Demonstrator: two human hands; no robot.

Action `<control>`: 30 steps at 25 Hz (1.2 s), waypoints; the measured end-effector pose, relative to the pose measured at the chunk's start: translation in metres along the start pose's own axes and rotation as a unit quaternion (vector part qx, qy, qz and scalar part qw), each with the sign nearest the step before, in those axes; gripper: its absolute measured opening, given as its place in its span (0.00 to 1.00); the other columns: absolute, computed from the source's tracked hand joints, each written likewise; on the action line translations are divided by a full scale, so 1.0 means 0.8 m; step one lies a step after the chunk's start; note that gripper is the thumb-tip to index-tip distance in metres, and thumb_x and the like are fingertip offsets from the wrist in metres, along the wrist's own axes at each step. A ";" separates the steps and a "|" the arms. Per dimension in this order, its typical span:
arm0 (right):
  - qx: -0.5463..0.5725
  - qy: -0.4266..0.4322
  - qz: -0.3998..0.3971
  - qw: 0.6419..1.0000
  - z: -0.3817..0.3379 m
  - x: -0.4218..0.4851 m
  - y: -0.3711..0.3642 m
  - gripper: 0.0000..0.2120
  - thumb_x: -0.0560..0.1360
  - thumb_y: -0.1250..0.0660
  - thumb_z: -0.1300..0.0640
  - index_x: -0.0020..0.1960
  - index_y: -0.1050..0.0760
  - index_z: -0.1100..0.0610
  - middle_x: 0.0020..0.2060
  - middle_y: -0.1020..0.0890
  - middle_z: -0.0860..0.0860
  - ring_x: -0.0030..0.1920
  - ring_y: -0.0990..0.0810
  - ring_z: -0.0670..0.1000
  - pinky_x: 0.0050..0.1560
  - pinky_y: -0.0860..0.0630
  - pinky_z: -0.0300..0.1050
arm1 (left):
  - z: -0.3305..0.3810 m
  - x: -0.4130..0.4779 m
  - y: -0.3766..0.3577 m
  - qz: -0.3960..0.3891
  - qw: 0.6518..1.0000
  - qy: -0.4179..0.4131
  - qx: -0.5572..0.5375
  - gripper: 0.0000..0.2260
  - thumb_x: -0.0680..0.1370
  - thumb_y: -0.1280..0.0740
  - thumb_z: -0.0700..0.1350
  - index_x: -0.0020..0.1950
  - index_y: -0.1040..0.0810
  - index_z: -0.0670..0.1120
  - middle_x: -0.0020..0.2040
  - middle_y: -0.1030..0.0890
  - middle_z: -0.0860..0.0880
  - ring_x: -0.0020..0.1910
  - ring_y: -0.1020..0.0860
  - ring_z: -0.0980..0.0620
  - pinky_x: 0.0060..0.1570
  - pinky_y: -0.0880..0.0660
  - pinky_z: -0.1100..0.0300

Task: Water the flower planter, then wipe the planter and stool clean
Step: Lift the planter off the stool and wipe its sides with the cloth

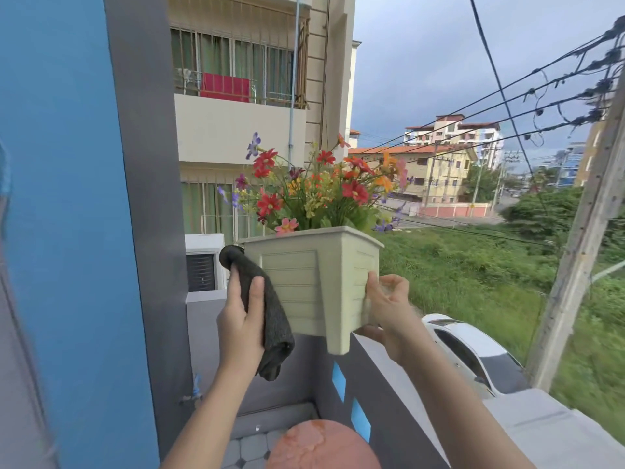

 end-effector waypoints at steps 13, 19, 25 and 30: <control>0.007 0.034 -0.159 0.987 0.025 -0.018 -0.040 0.45 0.64 0.28 0.38 0.75 0.46 0.39 0.61 0.20 0.42 0.56 0.18 0.46 0.45 0.18 0.52 | 0.016 -0.016 -0.003 0.085 0.971 -0.119 0.191 0.32 0.75 0.49 0.62 0.74 0.38 0.46 0.61 0.22 0.40 0.59 0.25 0.40 0.53 0.30 0.54; 0.092 0.161 -0.060 0.981 0.033 -0.018 -0.045 0.50 0.62 0.23 0.48 0.77 0.47 0.40 0.69 0.27 0.45 0.66 0.25 0.47 0.67 0.28 0.54 | 0.023 -0.038 -0.011 0.085 0.947 -0.183 0.248 0.31 0.80 0.51 0.61 0.72 0.36 0.39 0.49 0.18 0.38 0.46 0.20 0.37 0.41 0.24 0.51; 0.112 0.176 -0.050 0.977 0.026 -0.016 -0.035 0.37 0.70 0.27 0.49 0.75 0.40 0.49 0.65 0.22 0.52 0.64 0.22 0.54 0.66 0.29 0.63 | 0.049 -0.028 -0.016 0.099 0.926 -0.257 0.258 0.26 0.81 0.47 0.56 0.71 0.36 0.39 0.47 0.19 0.38 0.44 0.21 0.39 0.44 0.28 0.55; 0.120 0.195 -0.054 0.972 0.005 -0.012 -0.020 0.49 0.61 0.21 0.43 0.76 0.41 0.48 0.67 0.24 0.52 0.67 0.25 0.54 0.68 0.32 0.63 | 0.038 -0.060 -0.013 0.058 0.935 -0.242 0.254 0.28 0.80 0.50 0.61 0.73 0.41 0.43 0.44 0.19 0.40 0.41 0.20 0.40 0.36 0.24 0.53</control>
Point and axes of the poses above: each hand's wrist, its own x-axis towards the middle knuckle, its own y-axis out of the back of the hand, z = x × y, the point moved 3 cm from there along x, towards the middle knuckle
